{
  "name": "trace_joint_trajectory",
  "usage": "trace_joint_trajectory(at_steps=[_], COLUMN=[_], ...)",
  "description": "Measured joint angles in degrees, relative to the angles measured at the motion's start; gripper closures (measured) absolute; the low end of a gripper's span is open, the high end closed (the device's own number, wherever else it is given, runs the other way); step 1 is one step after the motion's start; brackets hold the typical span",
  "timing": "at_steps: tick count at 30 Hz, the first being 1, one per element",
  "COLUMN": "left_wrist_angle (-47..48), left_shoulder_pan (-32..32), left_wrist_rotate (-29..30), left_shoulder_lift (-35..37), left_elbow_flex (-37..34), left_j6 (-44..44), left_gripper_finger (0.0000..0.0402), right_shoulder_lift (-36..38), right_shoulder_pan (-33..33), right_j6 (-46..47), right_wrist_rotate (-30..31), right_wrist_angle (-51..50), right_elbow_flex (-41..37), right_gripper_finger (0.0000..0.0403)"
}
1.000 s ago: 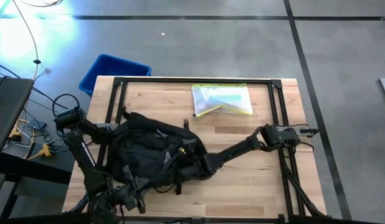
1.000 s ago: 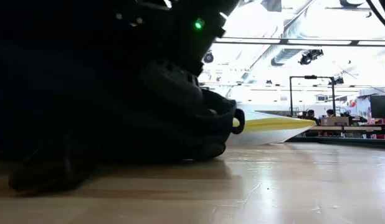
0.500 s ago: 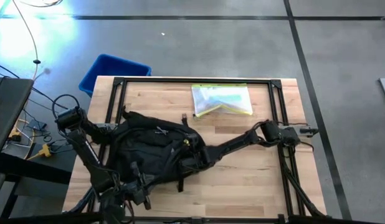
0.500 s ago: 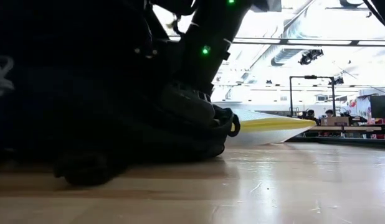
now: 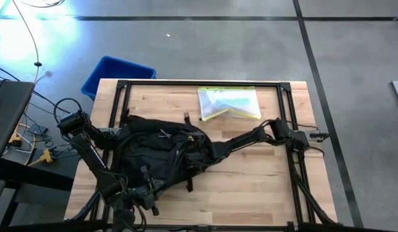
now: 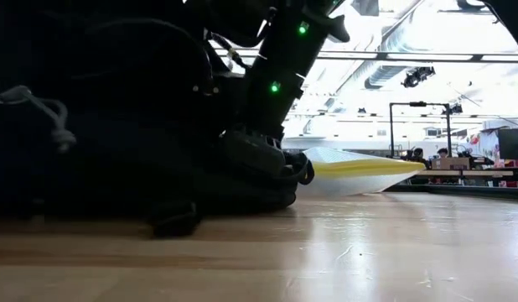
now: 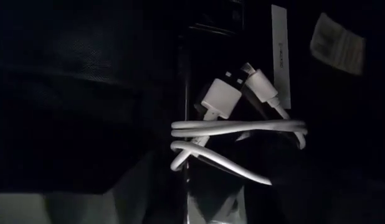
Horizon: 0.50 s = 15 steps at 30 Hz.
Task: Unpack backpack
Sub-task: Remove the black cellphone from the black backpack
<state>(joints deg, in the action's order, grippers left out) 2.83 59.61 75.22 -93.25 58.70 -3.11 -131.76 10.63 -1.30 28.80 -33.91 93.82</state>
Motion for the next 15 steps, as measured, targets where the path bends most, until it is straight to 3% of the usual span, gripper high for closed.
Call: trace_joint_trajectory(at_steps=[11,15], left_wrist_angle=[0.2,0.7], left_shoulder_pan=[0.6,0.6], left_wrist_rotate=[-2.0,-1.9], left_shoulder_lift=[0.0,0.0], left_elbow_flex=[0.2,0.2], left_j6=[-1.2,-2.1], left_gripper_finger=[0.0401,0.0401], right_shoulder_lift=[-0.8,-0.6], right_shoulder_pan=[-0.6,1.0], right_j6=[6.3,6.2], right_wrist_rotate=[9.1,9.9], right_wrist_angle=[0.3,0.1], right_elbow_flex=[-0.9,-0.9], right_gripper_finger=[0.0375,0.0394])
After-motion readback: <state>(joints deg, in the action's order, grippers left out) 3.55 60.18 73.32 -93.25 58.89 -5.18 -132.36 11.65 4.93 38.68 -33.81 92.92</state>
